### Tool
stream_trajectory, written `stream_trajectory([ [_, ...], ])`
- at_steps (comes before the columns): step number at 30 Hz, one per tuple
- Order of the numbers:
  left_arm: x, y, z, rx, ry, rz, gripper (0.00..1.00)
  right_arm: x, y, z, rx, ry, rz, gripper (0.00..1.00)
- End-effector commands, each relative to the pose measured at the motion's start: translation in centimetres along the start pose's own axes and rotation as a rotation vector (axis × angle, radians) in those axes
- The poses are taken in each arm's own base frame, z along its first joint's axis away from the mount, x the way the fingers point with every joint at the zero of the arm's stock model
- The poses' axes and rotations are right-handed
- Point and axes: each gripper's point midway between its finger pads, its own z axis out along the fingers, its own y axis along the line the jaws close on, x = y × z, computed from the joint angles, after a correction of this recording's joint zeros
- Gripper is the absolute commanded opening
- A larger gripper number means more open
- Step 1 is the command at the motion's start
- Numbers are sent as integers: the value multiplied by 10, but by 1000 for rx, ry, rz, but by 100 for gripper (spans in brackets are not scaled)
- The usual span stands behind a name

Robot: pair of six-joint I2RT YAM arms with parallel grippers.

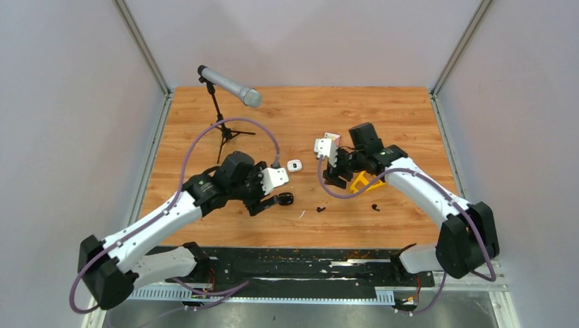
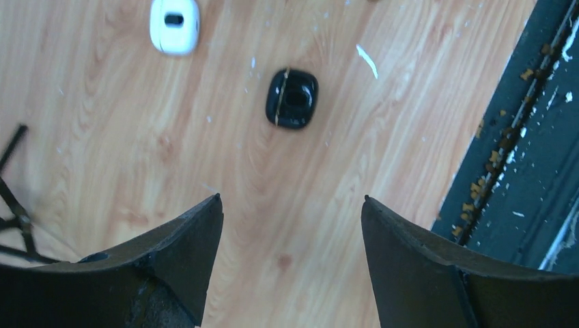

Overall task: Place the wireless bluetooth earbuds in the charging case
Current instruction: Move the charging case to the center of the board, then pick up the charging case at the center of the board.

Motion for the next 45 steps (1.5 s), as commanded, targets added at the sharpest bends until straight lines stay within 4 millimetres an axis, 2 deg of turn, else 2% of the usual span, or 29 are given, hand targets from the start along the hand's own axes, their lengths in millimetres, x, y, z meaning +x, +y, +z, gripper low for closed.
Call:
stream_trajectory([
  [1,28,-10,-11,-29,-31,-195,81,-27,26,46,-132,-93,-204,60],
  [4,26,10,-16,-80,-81,-386,82,-28,46,81,-217,-83,-244,60],
  [7,36,29,-18,-97,-103,-601,80,-29,66,109,-296,-63,-271,60],
  [11,50,40,-22,-152,-134,-693,80,-34,80,140,-337,-44,-261,63],
  [15,60,48,-32,-200,-163,-747,80,-36,78,160,-334,-21,-261,65],
  [18,63,51,-37,-219,-178,-767,80,-39,72,168,-329,-3,-248,66],
  [24,55,47,-37,-179,-212,-740,79,-41,71,173,-350,5,-256,65],
  [30,59,51,-38,-192,-207,-758,79,-35,95,170,-501,-20,-390,66],
  [40,66,56,-43,-220,-218,-793,79,-41,98,197,-518,-4,-433,64],
  [45,65,56,-42,-212,-223,-793,79,-32,103,188,-539,40,-452,61],
])
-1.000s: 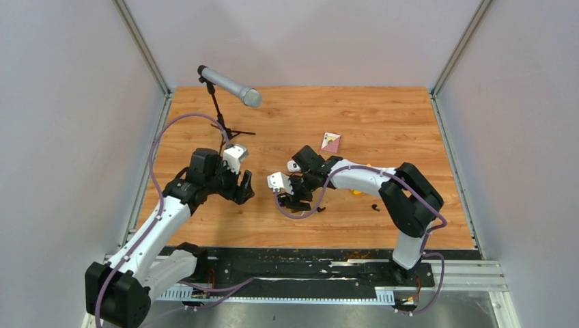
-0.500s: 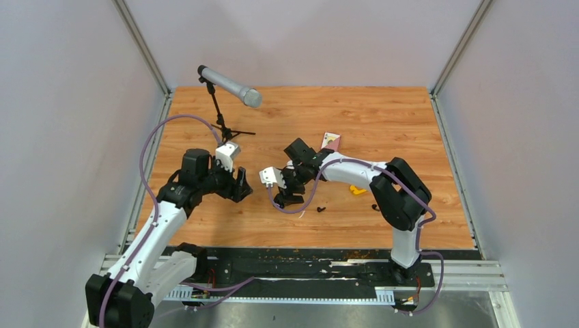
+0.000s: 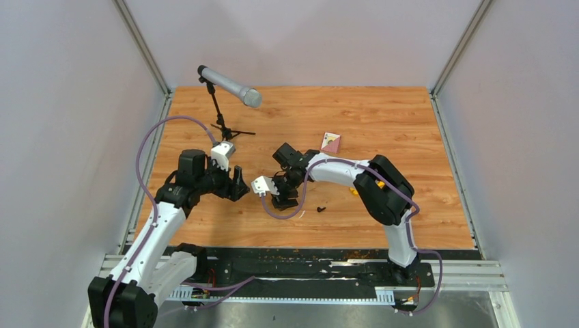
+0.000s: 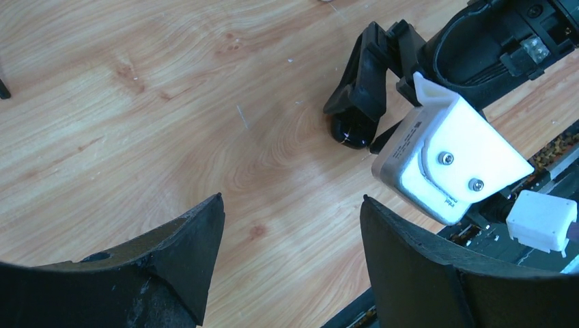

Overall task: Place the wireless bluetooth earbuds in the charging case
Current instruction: Pick up the charging case at the center of the board.

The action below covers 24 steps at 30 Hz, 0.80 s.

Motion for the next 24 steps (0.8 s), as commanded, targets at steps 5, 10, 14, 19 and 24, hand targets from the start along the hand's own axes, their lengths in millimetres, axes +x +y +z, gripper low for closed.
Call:
stream_trajectory([
  [5,-10,-6,1,42,-46,5,79,0,7,-14,7,34,-10,63],
  [10,-10,-8,1,51,-45,9,80,7,0,-17,43,61,26,61],
  [14,-10,-8,1,50,-48,8,80,7,-3,-17,59,61,36,54],
  [19,-10,-7,1,49,-49,8,80,14,-9,-14,102,83,64,51],
  [24,-13,-13,2,90,-62,31,80,11,-10,-31,146,93,81,30],
])
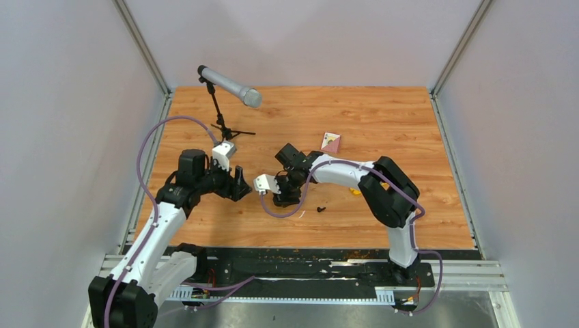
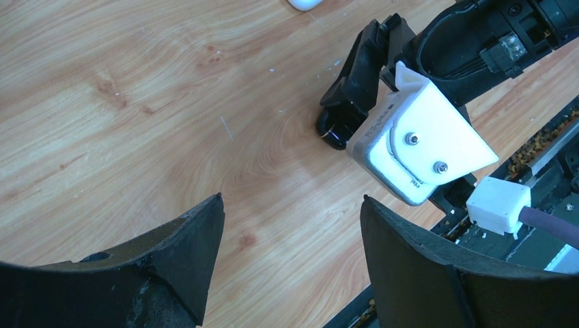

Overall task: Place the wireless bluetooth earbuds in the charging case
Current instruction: Pick up the charging case at the center of the board.

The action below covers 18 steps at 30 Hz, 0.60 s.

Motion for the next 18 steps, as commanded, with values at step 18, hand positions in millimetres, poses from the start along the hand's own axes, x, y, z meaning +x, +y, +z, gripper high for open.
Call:
stream_trajectory([
  [18,-116,-111,-15,541,-226,231,79,-93,-24,-231,662,-272,6,20],
])
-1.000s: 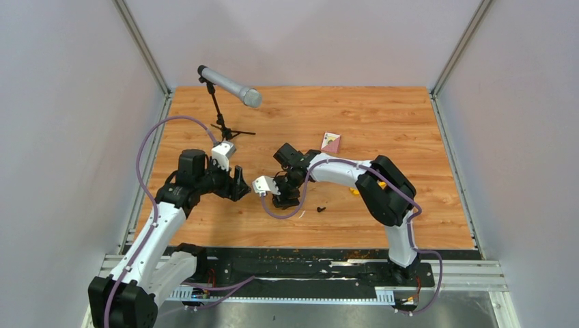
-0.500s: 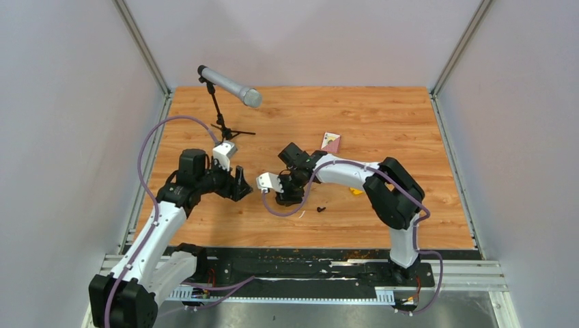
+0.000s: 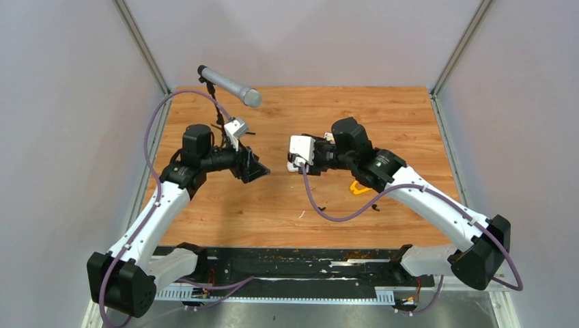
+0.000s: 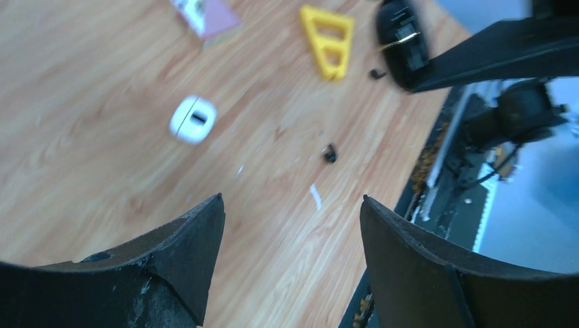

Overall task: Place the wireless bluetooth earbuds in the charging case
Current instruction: Pick up the charging case at the center of the board.

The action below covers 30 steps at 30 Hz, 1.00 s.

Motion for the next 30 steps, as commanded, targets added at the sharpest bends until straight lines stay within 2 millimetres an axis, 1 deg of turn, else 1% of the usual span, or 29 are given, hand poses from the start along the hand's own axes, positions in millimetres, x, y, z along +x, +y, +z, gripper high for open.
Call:
stream_trajectory([
  [1,-52,-55,1,279,-111,118,79,1,-10,-1,80,-5,-3,20],
  [3,-57,-63,5,328,-108,115,79,-4,-17,-3,112,-26,-31,20],
  [5,-61,-69,11,369,-101,73,76,-10,-22,-4,140,-45,-44,20],
  [7,-64,-74,17,403,-107,22,72,-18,-30,-7,175,-62,-49,21],
  [10,-77,-78,22,429,-159,12,66,-32,-36,-13,220,-103,-80,21],
  [13,-82,-74,26,420,-176,7,62,-42,-35,-14,229,-117,-147,21],
  [16,-85,-77,28,436,-188,14,61,-44,-35,-11,242,-100,-206,21],
  [19,-85,-78,30,436,-190,26,61,-47,-38,-10,265,-101,-220,21],
  [21,-85,-77,32,439,-191,25,59,-48,-38,-8,274,-103,-232,21],
  [25,-87,-78,34,447,-193,23,53,-57,-38,-6,284,-124,-254,22],
  [30,-88,-78,35,457,-198,20,48,-63,-32,-4,273,-132,-295,22],
])
